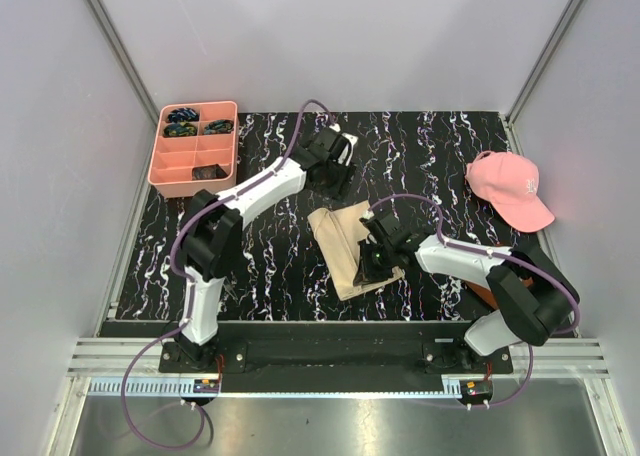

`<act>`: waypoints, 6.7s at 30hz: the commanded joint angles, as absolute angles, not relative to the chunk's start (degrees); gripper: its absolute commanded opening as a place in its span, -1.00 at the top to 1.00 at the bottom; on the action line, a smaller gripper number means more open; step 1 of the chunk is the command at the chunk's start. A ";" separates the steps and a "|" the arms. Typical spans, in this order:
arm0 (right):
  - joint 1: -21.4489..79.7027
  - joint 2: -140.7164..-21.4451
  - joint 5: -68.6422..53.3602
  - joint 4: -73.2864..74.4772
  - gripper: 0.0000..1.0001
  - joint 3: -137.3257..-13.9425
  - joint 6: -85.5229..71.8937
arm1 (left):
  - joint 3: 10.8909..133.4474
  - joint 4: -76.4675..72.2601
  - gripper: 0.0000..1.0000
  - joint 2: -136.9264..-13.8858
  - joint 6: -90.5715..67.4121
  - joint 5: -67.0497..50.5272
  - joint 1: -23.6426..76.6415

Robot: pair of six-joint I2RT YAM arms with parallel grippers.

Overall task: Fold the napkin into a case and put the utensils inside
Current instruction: Fold the lower triangle-folded napkin at the center of the board.

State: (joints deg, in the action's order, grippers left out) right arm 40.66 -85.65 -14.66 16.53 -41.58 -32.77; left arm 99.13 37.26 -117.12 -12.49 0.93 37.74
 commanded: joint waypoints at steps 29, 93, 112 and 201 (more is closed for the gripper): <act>40.34 -83.94 -16.35 15.21 1.00 -41.04 -32.34 | 102.92 43.24 0.29 -125.51 -4.66 -9.40 34.89; 40.34 -87.01 -10.37 27.25 0.20 -48.25 -28.21 | 98.17 29.71 1.00 -123.57 -20.57 1.23 34.98; 40.34 -88.51 -8.70 19.07 1.00 -42.10 -37.35 | 81.16 27.61 -0.29 -98.01 -28.64 5.91 37.53; 32.87 -88.77 -31.55 7.38 0.70 -39.46 -35.24 | 64.51 18.37 0.28 -93.87 -45.18 1.32 48.34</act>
